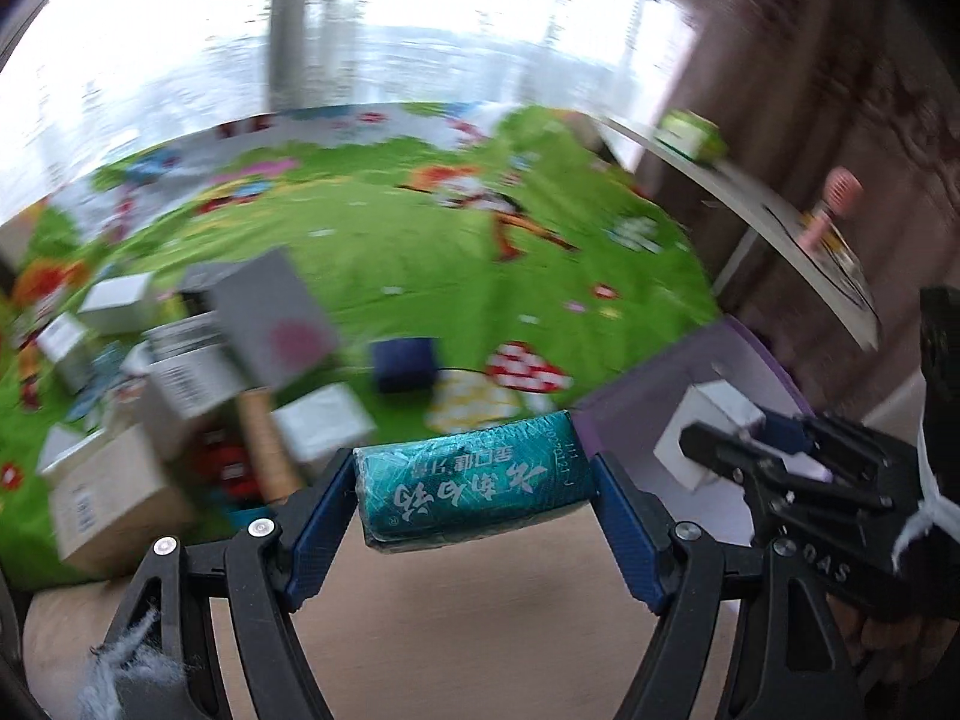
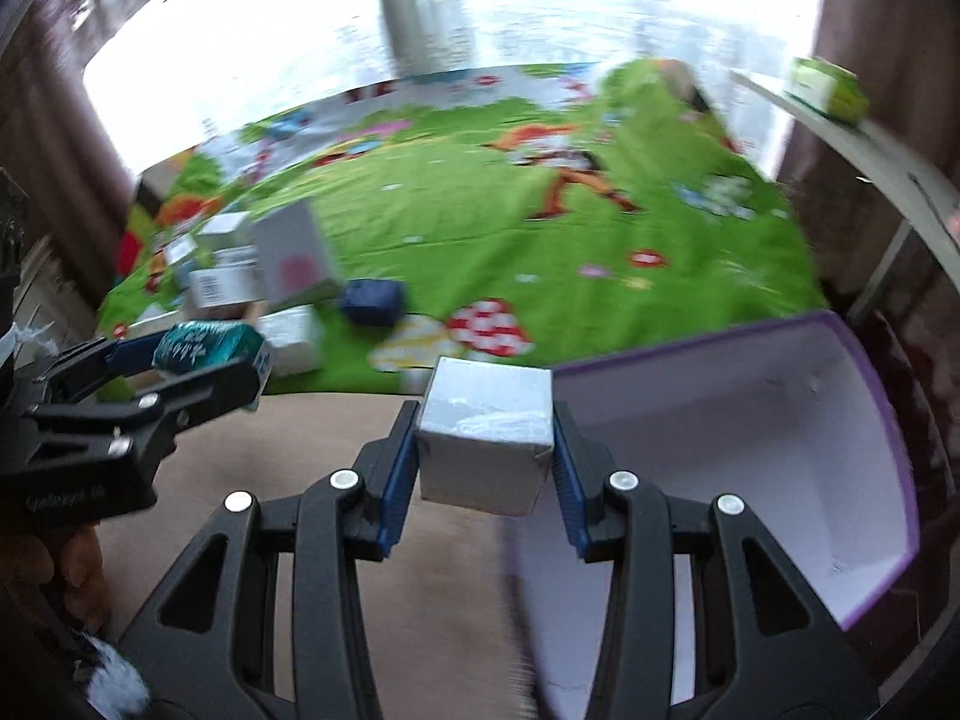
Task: Organize rigid objects
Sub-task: 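Carry both items to the purple box and open both tools to drop them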
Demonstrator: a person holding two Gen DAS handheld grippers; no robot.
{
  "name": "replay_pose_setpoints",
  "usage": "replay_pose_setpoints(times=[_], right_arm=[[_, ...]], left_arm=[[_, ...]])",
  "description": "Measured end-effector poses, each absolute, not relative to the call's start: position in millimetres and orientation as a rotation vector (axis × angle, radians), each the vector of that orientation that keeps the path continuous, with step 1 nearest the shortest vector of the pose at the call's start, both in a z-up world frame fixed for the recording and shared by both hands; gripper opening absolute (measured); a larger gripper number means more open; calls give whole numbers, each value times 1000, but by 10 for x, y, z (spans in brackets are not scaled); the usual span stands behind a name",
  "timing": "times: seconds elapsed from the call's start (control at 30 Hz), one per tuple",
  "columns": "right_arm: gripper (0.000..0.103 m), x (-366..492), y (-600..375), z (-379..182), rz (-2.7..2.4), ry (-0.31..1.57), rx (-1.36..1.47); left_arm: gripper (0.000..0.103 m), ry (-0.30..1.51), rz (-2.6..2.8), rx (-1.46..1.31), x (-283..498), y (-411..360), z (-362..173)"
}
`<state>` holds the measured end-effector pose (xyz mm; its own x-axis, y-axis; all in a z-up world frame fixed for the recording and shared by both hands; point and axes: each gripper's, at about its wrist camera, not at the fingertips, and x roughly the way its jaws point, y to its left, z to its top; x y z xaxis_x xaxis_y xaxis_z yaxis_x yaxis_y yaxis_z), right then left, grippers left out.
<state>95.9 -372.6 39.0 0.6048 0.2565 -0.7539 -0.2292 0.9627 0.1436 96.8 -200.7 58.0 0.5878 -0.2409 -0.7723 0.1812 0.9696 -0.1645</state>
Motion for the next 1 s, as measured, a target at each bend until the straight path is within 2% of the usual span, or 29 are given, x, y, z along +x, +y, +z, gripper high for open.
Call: replay_pose_setpoints(times=[0.37, 0.43, 0.47, 0.5, 0.57, 0.63, 0.7, 1.0], right_arm=[[46, 893, -4647, 293, 71, 885, 103], [46, 877, -4763, 281, 39, 886, 118], [46, 870, -4818, 280, 19, 884, 128], [48, 881, -4851, 272, 5, 886, 136], [61, 886, -4916, 261, -15, 892, 151], [80, 878, -4940, 277, -27, 879, 162], [85, 868, -4916, 307, -29, 865, 158], [86, 890, -4620, 297, 39, 880, 115]], left_arm=[[78, 936, -478, 21, 1010, -2944, 517], [79, 934, -545, 24, 1002, -3079, 506], [84, 940, -560, 25, 1002, -3114, 504], [85, 947, -564, 26, 1012, -3149, 487], [86, 952, -569, 15, 1013, -3153, 475], [86, 948, -566, -9, 1013, -3100, 485], [86, 943, -550, -28, 1024, -3025, 498], [87, 906, -443, -125, 1002, -2472, 554]])
